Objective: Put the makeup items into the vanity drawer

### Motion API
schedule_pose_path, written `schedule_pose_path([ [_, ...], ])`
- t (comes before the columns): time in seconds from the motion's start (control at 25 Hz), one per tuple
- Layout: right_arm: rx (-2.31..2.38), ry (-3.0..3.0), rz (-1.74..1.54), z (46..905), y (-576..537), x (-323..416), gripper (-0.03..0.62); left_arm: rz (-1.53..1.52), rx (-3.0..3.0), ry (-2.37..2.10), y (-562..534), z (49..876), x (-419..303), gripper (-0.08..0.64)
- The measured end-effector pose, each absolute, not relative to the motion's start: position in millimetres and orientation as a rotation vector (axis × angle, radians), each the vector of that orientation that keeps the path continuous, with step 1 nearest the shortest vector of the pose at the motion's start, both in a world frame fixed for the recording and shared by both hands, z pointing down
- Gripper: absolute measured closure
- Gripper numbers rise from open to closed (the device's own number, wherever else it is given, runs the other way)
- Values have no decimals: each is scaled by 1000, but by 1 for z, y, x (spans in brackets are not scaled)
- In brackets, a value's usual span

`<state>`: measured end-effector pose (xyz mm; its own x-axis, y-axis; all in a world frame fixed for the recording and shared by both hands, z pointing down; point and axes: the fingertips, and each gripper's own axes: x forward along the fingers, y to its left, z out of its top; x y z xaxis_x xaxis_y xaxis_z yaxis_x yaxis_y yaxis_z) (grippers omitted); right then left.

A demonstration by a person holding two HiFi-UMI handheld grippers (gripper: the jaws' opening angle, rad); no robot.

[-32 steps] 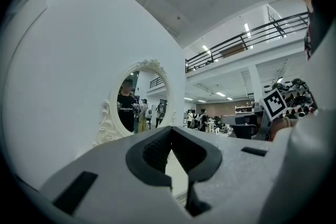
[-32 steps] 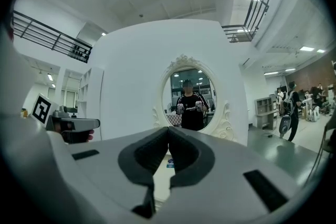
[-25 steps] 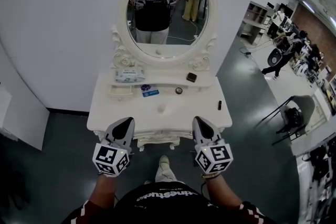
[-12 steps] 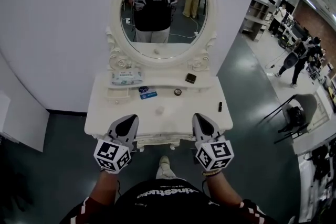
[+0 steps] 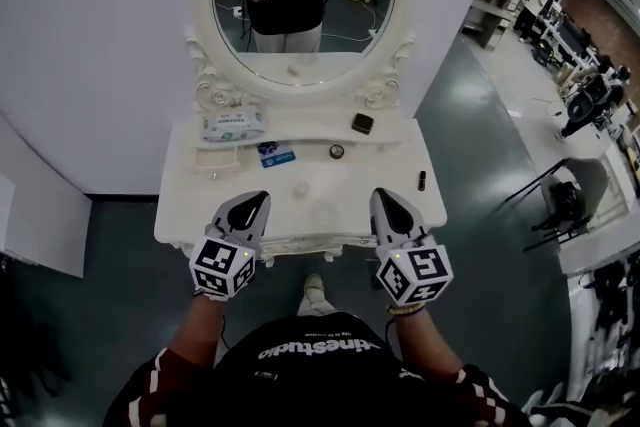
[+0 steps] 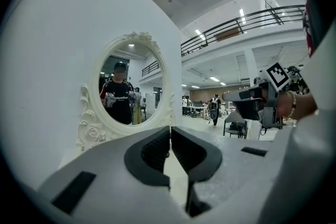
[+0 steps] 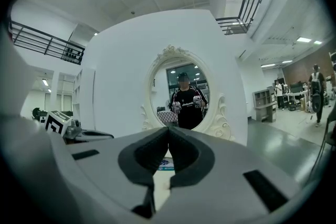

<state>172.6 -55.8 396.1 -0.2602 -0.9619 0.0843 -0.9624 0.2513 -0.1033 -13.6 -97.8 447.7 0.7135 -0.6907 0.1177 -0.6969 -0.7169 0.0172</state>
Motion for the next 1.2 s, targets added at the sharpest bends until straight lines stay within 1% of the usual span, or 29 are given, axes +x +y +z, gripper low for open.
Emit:
schedule_pose_path([
  [0.08,1901,-2481,217,398,-60,173,600,183,2861,-1153,-103,453,-8,551],
  [0.12,1897,-2481,219,399,-61,172,600,192,2873,-1147,-105,454,-5,532],
  [0.16,1893,-2481,223,400,-63,172,600,205,2887,-1132,-106,456,-2,465],
  [0.2,1889,-2480,228,401,-64,172,600,218,2901,-1114,-106,457,2,413],
  [0.24,1886,-2479,232,403,-66,172,600,228,2914,-1100,-107,458,6,377],
  [0.28,1881,-2479,235,404,-67,172,600,233,2924,-1091,-108,459,9,364],
  [0.52,1865,-2483,228,404,-79,174,600,252,2924,-1051,-120,469,25,359],
  [0.72,1857,-2469,240,413,-91,183,600,378,2926,-1037,-130,493,39,359],
  [1.2,1830,-2459,296,436,-119,199,600,565,2865,-955,-157,560,69,360],
])
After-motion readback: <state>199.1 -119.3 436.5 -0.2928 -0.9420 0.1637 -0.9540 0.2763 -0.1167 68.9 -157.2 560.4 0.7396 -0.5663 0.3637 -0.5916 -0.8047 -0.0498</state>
